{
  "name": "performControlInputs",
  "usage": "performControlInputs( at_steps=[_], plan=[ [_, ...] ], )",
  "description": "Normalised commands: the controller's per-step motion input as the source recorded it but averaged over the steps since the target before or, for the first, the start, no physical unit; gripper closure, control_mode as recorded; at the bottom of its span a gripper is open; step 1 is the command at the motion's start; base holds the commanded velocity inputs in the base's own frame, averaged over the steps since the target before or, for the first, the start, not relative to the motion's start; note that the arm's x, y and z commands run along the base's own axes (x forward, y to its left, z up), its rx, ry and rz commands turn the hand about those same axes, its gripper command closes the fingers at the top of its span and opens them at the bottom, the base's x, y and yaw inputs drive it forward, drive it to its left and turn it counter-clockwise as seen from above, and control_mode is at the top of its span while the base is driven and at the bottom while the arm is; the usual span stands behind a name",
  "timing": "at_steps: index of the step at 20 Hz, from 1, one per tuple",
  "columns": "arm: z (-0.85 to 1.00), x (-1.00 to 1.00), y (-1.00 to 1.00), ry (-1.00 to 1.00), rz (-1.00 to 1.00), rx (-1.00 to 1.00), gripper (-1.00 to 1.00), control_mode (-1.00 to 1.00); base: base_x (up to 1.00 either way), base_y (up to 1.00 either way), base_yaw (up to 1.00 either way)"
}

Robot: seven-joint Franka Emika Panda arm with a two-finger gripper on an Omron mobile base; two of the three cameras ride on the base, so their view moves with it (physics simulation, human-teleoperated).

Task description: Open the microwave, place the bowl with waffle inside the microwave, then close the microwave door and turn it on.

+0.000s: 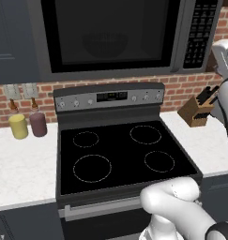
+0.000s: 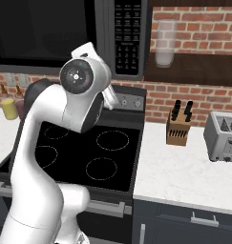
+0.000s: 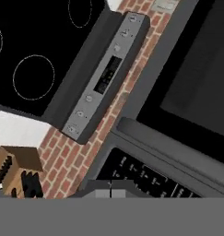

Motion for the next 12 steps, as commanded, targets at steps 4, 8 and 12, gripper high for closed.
performControlInputs(
  at_steps=[4,8,12],
  plan=[
    [0.00,0.44,-0.13,0.00,0.00,0.30,1.00,-1.00,0.00,0.00,0.00],
    [0.00,0.53,-0.14,0.00,0.00,0.27,1.00,-1.00,0.00,0.00,0.00],
    [0.00,0.51,-0.07,-0.02,0.00,0.24,1.00,-1.00,0.00,0.00,0.00]
  ],
)
